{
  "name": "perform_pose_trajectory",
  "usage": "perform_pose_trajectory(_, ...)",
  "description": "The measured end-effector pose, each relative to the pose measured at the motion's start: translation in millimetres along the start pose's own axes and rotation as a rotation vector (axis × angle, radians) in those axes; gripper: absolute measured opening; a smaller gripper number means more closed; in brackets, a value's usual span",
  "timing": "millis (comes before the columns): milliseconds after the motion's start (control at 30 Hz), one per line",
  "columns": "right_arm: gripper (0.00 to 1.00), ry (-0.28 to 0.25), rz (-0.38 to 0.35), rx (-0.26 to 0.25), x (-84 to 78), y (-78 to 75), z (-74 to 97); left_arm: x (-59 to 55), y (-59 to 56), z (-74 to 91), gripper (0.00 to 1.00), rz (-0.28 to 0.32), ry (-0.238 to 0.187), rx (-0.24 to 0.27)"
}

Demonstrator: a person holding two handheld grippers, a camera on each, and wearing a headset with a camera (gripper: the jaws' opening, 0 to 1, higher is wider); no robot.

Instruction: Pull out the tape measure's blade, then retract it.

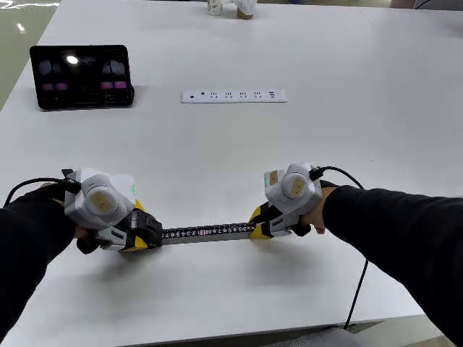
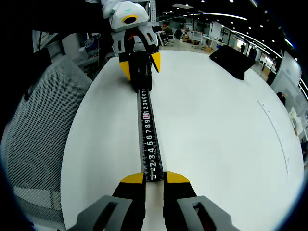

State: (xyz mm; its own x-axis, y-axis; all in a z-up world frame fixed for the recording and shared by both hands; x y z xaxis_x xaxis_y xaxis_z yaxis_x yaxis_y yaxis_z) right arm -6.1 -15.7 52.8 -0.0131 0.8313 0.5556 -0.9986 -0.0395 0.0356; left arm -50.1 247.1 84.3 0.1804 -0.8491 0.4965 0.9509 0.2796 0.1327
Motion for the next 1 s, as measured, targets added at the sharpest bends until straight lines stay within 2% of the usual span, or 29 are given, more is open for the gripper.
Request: perform_pose_trajectory(1000, 0.1, 0.003, -0.018, -0.01, -17.9, 0.0, 11.0, -1.1, -0.9, 1.2, 0.33, 0.0, -0.001, 0.0)
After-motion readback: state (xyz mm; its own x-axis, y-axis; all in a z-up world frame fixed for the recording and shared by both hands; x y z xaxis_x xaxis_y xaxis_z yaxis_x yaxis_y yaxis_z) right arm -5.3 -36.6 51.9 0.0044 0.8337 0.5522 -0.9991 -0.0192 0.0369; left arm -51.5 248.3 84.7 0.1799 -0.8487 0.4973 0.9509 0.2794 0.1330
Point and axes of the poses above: the centre of the closed fingertips' face, and the gripper's own axes: z roughly backward along the fingers, y roughly to its left, x roughly out of its top, the point moved 8 cm from there along z, roughly backward along the fingers
